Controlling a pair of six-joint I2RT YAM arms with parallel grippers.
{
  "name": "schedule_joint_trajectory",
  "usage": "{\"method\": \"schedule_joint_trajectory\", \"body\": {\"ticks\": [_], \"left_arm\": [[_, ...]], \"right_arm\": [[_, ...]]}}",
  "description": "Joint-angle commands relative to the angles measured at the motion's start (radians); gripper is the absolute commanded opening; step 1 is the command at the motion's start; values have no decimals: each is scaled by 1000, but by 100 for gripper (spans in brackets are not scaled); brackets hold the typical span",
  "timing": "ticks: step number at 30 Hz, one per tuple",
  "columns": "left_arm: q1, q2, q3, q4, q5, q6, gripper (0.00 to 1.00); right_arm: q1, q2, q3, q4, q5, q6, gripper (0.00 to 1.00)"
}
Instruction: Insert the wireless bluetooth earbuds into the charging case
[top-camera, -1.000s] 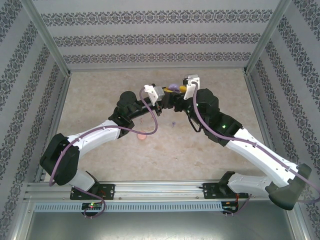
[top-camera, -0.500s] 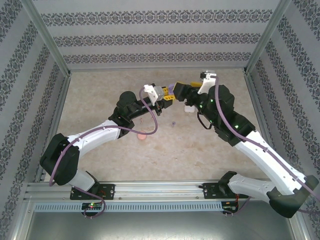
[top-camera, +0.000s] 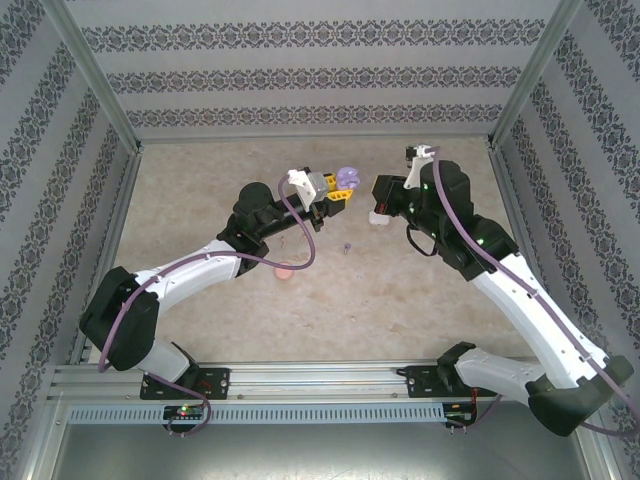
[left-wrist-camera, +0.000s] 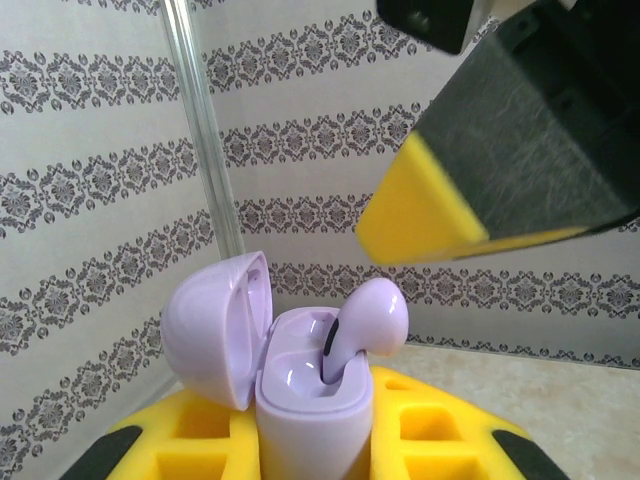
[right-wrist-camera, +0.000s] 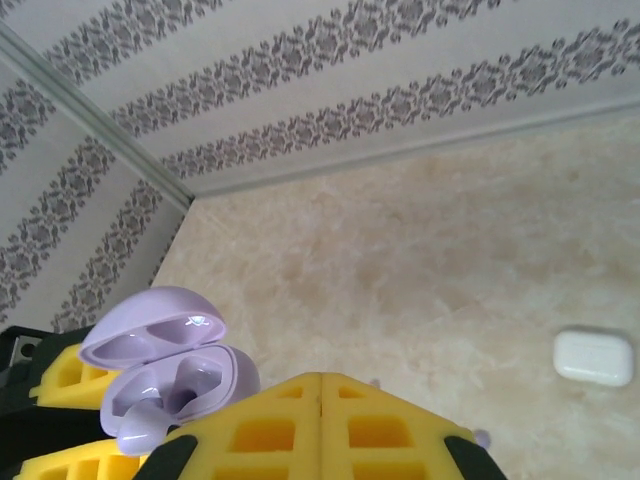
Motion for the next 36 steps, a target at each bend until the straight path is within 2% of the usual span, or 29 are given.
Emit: {"method": "schedule_joint_trajectory", "body": {"ticks": [1, 11, 19, 28, 36], "left_arm": [[-5, 6, 12, 10, 33, 10, 0], [-6, 20, 13, 6, 39, 8, 0], [-5, 38, 15, 12, 36, 0, 0], [-5, 55, 12, 9, 25, 11, 0], [-5, 71, 6, 1, 1, 28, 0]], "right_arm": [[-9, 26, 50, -44, -83, -4, 0], [-6, 82, 93, -39, -153, 11, 0], [41, 100, 103, -42, -157, 20, 0], [90, 110, 132, -99, -121, 12, 0], [116, 104, 152, -174, -33, -15, 0]]}}
